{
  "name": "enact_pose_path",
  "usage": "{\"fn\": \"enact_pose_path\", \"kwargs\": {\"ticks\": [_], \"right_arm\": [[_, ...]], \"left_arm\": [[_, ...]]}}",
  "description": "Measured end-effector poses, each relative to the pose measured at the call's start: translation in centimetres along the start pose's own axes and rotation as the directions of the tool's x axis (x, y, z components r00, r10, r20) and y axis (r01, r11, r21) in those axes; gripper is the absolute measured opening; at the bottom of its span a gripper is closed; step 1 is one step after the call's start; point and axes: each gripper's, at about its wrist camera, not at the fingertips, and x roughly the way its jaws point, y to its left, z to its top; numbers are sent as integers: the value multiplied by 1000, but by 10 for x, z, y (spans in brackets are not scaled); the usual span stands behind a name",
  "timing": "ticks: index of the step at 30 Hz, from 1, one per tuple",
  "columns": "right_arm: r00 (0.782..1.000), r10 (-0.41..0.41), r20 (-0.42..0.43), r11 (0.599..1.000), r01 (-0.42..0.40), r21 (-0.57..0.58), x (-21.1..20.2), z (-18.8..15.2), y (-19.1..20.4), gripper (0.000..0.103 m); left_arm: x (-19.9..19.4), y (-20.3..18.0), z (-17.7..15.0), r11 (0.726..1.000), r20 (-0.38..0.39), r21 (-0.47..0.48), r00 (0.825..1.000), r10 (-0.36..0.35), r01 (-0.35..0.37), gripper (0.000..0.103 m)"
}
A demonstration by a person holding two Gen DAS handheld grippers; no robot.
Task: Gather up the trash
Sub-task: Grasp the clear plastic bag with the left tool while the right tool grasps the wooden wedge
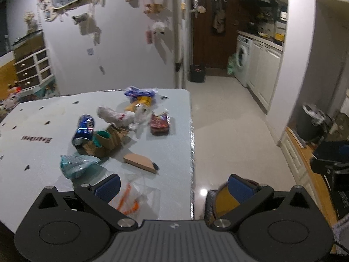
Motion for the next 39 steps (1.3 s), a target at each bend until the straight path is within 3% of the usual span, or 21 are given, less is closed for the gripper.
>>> {"fn": "enact_pose_path", "kwargs": {"ticks": [9,17,25,29,32,33,34,39], "right_arm": [[992,129,8,987,-127,-100,31,32,-6,103],[965,261,13,949,-254,-184,60,63,14,103],[919,393,-39,893,-391,-225,102,91,63,103],[899,430,-83,863,-436,-255,130,98,95,103],[881,452,-140,826,-473,-306,154,100,123,103],[878,451,-163,815,-479,-326,163,99,134,101],[874,453,-179,804,-487,-342,170,98,142,93],[837,477,-269,745,-547,-380,205,93,181,70]], "left_arm": [[0,24,16,982,24,-128,989,145,-141,103],[9,48,12,950,-60,-199,970,234,-241,103],[38,70,-3,952,-179,-205,965,191,-226,103],[53,78,-10,975,-154,-154,979,136,-160,103],[66,81,-12,981,-158,-120,979,130,-150,103],[71,84,-13,983,-160,-119,980,122,-142,103],[75,86,-13,984,-162,-120,980,112,-133,102],[94,90,-15,990,-192,-78,976,103,-119,78]]}}
